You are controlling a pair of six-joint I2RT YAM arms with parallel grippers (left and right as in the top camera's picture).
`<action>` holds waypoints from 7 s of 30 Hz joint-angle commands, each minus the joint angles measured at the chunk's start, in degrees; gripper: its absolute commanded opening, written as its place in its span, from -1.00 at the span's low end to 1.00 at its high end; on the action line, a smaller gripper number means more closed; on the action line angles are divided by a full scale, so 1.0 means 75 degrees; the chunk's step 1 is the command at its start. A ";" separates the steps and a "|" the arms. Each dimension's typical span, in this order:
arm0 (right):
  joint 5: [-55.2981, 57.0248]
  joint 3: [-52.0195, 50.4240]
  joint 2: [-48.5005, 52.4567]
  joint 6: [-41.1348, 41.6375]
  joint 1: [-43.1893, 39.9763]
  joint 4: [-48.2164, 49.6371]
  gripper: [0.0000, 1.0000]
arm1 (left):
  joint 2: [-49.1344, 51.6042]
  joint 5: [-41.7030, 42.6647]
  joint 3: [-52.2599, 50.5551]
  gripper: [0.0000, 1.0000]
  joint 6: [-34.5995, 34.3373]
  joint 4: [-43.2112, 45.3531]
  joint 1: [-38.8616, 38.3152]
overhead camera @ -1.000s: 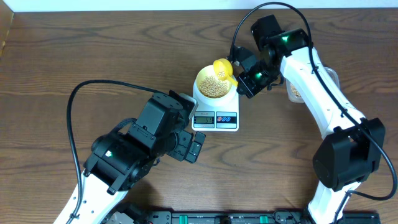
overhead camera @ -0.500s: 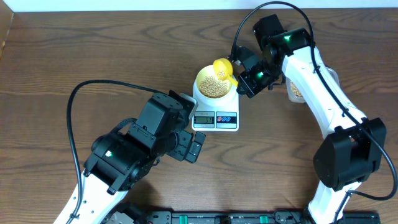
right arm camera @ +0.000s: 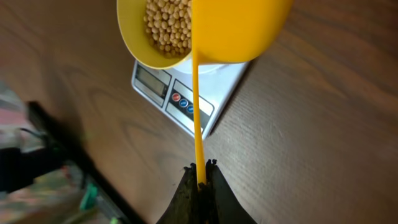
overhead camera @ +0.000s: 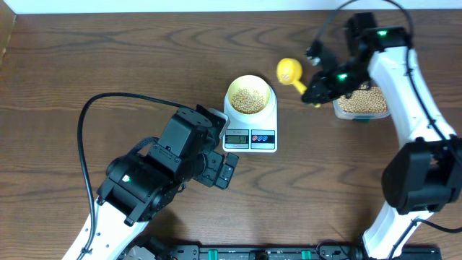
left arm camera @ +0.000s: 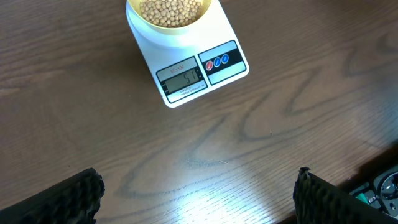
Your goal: Scoop item into bowl and weigh 50g on scale
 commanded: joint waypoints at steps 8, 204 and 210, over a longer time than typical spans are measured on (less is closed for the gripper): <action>-0.0851 0.0175 -0.0006 -0.1341 -0.2177 -0.1419 -0.97 | 0.0000 -0.0015 0.0093 1.00 -0.0041 -0.0015 0.0023; 0.3255 -0.0466 0.0720 0.0912 0.3118 0.1478 -0.98 | 0.0000 -0.0012 0.0093 1.00 -0.0044 -0.0015 0.0023; 0.2795 -0.0326 0.0720 0.0938 0.2891 0.1373 -0.98 | 0.0000 -0.0012 0.0093 1.00 -0.0044 -0.0017 0.0023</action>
